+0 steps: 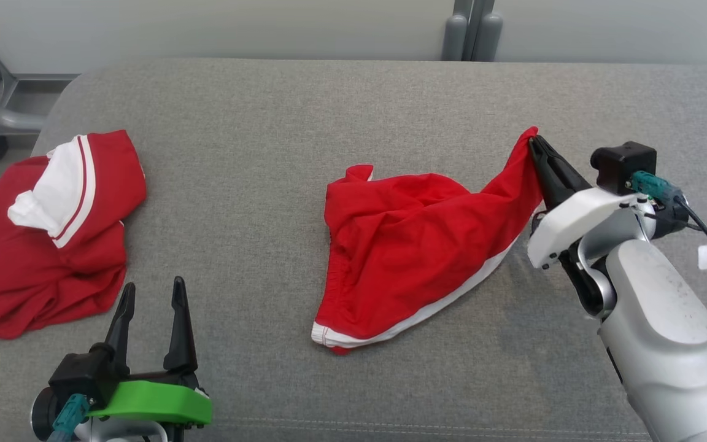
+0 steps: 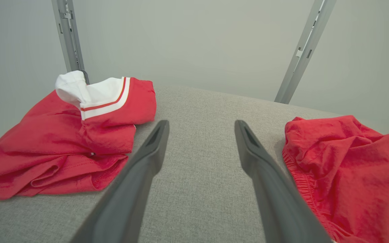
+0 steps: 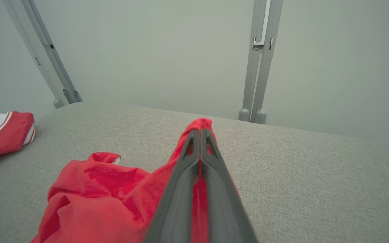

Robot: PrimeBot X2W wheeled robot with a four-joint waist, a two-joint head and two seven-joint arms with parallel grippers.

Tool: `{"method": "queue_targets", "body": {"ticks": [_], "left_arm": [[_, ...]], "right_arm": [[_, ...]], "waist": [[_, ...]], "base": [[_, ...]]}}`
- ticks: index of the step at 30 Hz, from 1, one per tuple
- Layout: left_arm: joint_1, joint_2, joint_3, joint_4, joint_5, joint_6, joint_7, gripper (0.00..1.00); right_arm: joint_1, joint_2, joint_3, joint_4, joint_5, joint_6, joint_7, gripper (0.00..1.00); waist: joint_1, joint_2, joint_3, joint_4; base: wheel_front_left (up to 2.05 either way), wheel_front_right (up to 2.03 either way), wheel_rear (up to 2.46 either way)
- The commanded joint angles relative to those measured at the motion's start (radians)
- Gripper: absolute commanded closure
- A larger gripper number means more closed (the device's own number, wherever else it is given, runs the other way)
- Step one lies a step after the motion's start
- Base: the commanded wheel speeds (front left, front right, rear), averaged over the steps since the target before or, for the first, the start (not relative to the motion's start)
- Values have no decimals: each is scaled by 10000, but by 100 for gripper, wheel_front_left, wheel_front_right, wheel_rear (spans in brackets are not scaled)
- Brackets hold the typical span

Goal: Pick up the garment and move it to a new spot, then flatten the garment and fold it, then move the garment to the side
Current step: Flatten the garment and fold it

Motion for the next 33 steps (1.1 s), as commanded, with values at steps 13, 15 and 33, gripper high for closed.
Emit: {"method": "queue_targets", "body": {"ticks": [13, 15, 33], "left_arm": [[-487, 1, -416, 168, -12, -102, -18, 0], [-485, 3, -429, 184, 6, -111, -18, 0], [-25, 3, -215, -116, 6, 64, -18, 0]], "right_arm": [[-2327, 82, 336, 4004, -380, -3, -1059, 0], [-2511, 218, 336, 4364, -363, -3, -1288, 0], [-233, 133, 21, 1052, -613, -3, -1608, 0]], "waist": [[0, -1, 433, 707], [0, -1, 427, 736], [0, -1, -96, -186]], "base": [[0, 0, 0], [0, 0, 0], [0, 0, 0]]}}
